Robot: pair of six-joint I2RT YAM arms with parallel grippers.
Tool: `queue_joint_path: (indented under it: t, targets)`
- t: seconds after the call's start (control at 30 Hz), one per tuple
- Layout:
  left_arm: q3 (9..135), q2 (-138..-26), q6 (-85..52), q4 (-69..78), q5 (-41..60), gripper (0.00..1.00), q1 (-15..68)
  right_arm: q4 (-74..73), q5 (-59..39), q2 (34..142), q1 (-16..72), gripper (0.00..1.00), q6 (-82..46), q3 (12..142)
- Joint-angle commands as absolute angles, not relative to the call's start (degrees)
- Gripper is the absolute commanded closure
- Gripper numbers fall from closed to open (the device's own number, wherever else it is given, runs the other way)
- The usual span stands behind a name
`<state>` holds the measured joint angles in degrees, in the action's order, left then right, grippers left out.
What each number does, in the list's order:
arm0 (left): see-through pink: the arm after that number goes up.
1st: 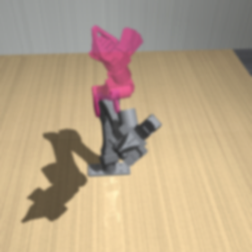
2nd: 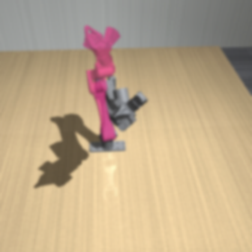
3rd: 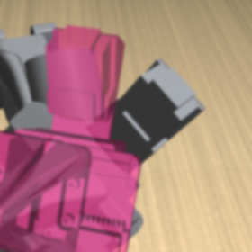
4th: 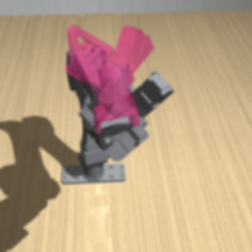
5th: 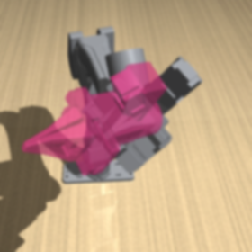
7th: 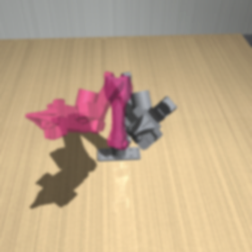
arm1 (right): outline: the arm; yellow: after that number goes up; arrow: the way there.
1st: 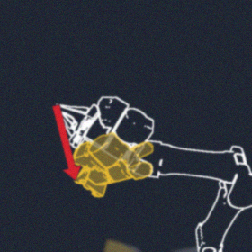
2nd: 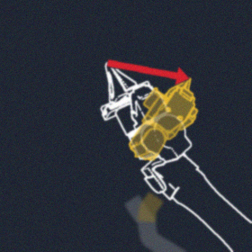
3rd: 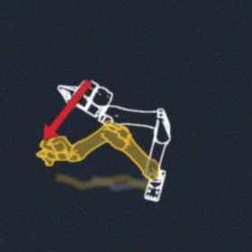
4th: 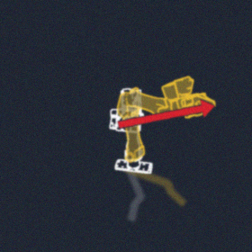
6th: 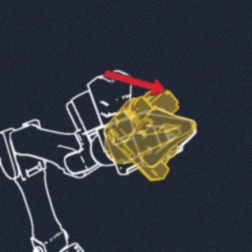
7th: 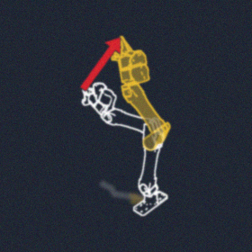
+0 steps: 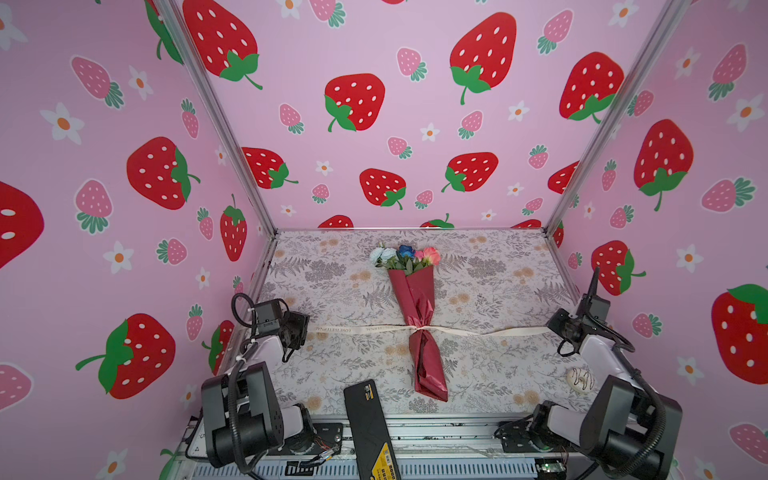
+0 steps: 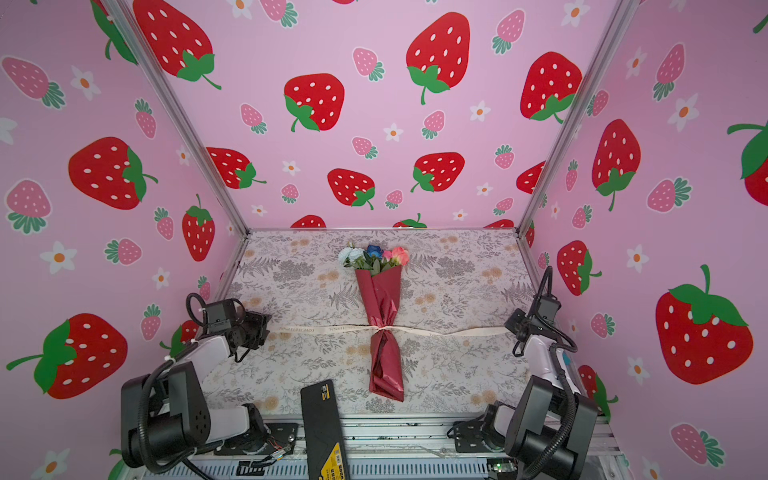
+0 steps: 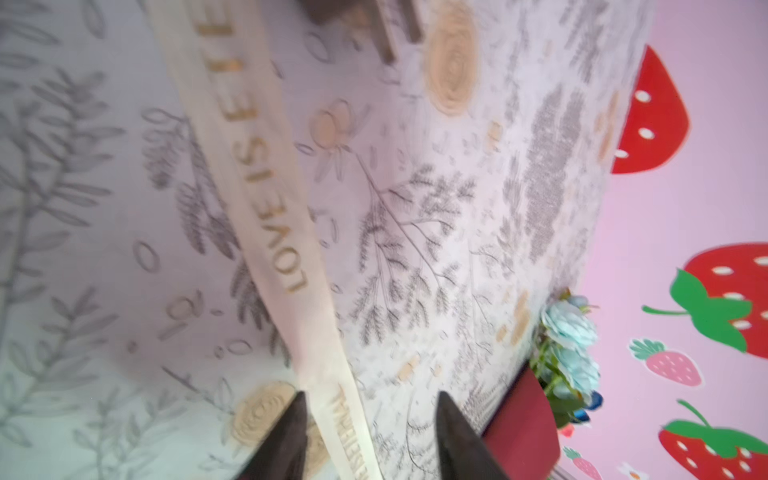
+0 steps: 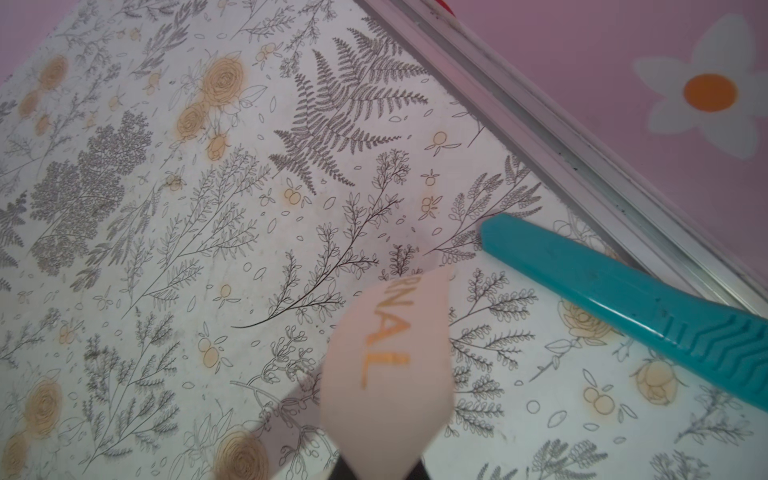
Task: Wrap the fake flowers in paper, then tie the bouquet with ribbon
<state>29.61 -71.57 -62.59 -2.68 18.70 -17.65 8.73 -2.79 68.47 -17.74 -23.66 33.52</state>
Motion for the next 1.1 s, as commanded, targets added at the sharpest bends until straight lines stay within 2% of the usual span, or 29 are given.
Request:
queue_joint_path:
  t: [0.0, 0.13, 0.2, 0.23, 0.43, 0.6, 0.7, 0.8, 1.07]
  targets:
    - [32.08, -65.66, -62.05, -10.29, 16.73, 0.32, -15.37, 8.57, -1.58, 66.47, -17.05, 1.00, -22.68, 32.61]
    - [32.98, -58.10, -60.67, -14.48, 15.38, 0.31, -9.44, 9.78, -1.75, 65.51, -16.57, 1.00, -21.86, 33.17]
    - [34.10, -56.50, -58.44, -14.12, 15.79, 0.36, -3.10, 10.39, -1.92, 65.16, -16.23, 1.00, -21.38, 33.30]
    - [35.05, -56.44, -56.99, -13.62, 16.32, 0.41, 1.00, 10.65, -2.22, 64.95, -16.04, 1.00, -21.12, 33.35]
    - [41.72, -63.93, -47.07, -6.23, 21.76, 0.60, 25.80, 12.07, -4.65, 62.95, -13.43, 1.00, -20.22, 33.77]
    - [44.23, -72.37, -39.55, -1.08, 24.17, 0.64, 40.19, 12.66, -4.99, 61.83, -11.05, 1.00, -20.04, 33.77]
    - [44.66, -76.36, -36.54, 2.33, 24.09, 0.65, 45.05, 12.62, -5.01, 61.79, -9.36, 1.00, -20.37, 33.74]
    - [47.27, -79.71, -33.56, -0.48, 19.46, 0.69, 48.14, 12.67, -4.76, 61.94, -7.52, 1.00, -20.90, 33.47]
    - [49.04, -86.81, -28.18, -6.11, 17.03, 0.72, 51.59, 11.83, -3.96, 62.53, -5.32, 1.00, -21.71, 32.41]
